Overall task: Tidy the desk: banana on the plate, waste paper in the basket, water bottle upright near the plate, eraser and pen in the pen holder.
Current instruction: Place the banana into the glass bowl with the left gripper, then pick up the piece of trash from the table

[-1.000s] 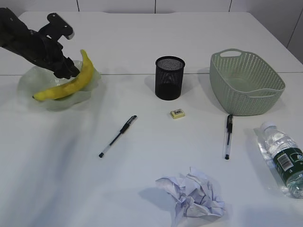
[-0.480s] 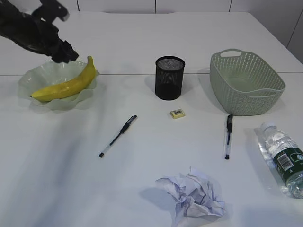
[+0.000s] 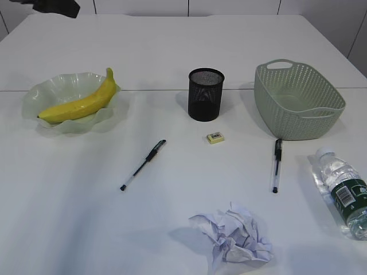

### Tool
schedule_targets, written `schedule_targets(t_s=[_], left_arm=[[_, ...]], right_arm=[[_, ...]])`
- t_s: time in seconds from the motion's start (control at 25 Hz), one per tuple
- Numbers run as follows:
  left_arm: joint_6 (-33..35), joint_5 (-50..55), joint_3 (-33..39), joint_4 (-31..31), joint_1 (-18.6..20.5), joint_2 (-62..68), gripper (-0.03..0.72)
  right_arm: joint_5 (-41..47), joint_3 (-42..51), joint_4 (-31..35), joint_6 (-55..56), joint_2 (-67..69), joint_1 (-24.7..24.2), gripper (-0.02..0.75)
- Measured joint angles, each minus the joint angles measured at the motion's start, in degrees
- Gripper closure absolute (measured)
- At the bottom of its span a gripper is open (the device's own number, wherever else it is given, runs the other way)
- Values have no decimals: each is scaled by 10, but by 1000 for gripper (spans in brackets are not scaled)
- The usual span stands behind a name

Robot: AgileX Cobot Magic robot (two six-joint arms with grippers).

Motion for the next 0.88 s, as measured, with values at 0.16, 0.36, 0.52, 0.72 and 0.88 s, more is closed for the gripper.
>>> schedule_targets(t_s=[0.16, 0.36, 0.52, 0.72, 0.88], left_arm=[[-122, 137, 0, 55, 0, -32, 247], [-221, 250, 1, 62, 0, -37, 247], [-249, 256, 40, 64, 0, -53, 252], [-255, 242, 153, 107, 0, -116, 256], [-255, 217, 236, 122, 0, -188, 256]], right_arm=[[24, -58, 17, -64, 80, 0, 153], [17, -136, 82, -102, 162, 15, 153], [24, -169, 89, -112, 221, 41, 153], [34, -180, 91, -119, 297, 68, 154], [30, -180, 110, -136, 348, 91, 181]])
